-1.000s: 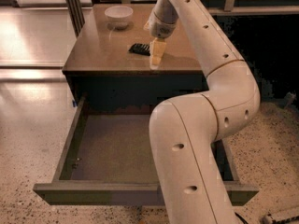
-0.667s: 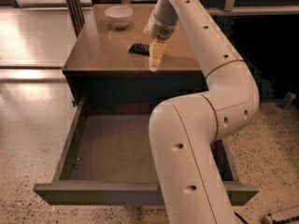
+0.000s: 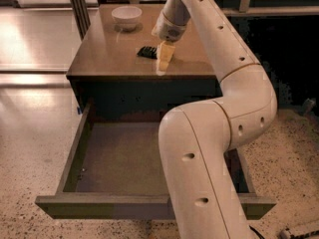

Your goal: Place rxbar chocolate into top drawer

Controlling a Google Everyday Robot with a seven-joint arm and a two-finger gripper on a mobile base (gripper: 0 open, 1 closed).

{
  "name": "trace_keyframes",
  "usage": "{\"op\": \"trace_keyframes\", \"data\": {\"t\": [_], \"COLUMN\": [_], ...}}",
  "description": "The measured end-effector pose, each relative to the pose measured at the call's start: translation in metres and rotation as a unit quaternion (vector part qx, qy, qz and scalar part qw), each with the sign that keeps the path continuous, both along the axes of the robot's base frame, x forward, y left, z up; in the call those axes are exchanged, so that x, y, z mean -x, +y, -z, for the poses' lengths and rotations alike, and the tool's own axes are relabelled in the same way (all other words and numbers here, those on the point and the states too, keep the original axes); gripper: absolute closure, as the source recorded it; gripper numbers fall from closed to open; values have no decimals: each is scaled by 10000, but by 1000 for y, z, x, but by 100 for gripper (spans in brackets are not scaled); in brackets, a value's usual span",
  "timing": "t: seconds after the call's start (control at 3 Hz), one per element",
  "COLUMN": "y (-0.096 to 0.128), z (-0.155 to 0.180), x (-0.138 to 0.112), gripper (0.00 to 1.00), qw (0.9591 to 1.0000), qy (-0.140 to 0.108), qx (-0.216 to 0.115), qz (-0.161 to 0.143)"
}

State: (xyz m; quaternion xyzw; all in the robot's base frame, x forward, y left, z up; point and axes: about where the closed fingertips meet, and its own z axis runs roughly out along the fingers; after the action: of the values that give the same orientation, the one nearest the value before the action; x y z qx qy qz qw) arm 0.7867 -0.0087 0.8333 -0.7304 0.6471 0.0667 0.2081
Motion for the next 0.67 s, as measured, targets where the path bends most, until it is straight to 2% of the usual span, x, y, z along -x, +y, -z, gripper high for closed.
{"op": "trace_keyframes", "data": {"t": [0.33, 0.67], "y": [7, 10], "z": [11, 22], "x": [0, 6], "gripper": [0, 0], "qw": [9999, 9991], "qy": [150, 409], "qx": [-42, 16], "qz": [26, 125]}}
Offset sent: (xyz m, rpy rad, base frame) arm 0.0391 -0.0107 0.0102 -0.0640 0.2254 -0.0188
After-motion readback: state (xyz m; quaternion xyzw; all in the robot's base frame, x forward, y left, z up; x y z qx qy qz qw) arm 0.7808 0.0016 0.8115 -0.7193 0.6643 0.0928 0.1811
